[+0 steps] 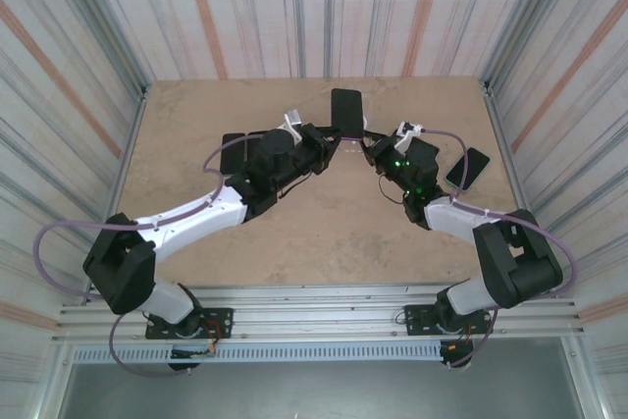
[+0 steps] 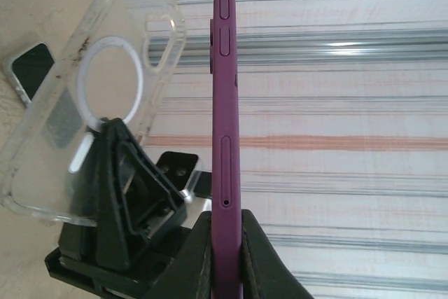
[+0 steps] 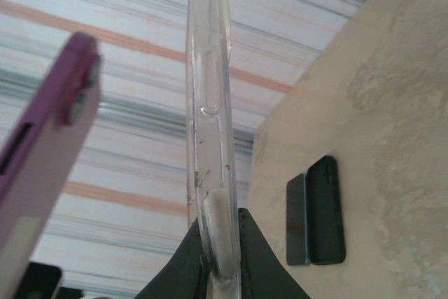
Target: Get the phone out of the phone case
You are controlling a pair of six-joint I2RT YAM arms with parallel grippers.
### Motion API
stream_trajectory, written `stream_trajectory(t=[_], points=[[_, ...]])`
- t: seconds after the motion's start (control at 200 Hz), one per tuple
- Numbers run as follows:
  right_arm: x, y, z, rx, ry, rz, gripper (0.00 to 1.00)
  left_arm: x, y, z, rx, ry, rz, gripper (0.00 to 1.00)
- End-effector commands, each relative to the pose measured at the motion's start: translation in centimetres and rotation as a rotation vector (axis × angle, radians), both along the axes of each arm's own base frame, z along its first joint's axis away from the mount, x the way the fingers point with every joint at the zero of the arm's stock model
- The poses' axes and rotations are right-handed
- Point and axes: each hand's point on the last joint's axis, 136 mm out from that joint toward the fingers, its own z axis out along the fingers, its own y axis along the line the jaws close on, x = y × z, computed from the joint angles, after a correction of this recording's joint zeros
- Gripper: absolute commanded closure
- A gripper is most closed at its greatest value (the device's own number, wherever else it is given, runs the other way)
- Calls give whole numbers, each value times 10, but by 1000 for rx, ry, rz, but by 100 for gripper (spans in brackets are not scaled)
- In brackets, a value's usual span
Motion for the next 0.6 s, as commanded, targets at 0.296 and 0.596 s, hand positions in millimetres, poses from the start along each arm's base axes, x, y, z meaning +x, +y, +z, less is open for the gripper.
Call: stream_trajectory(t=[0.296, 0.596], points=[[0, 3, -15, -97, 24, 14, 100, 14, 68, -22, 61, -51, -4, 100], [2, 28, -42, -164, 72, 51, 100, 47, 116, -97, 185, 27, -5, 100]])
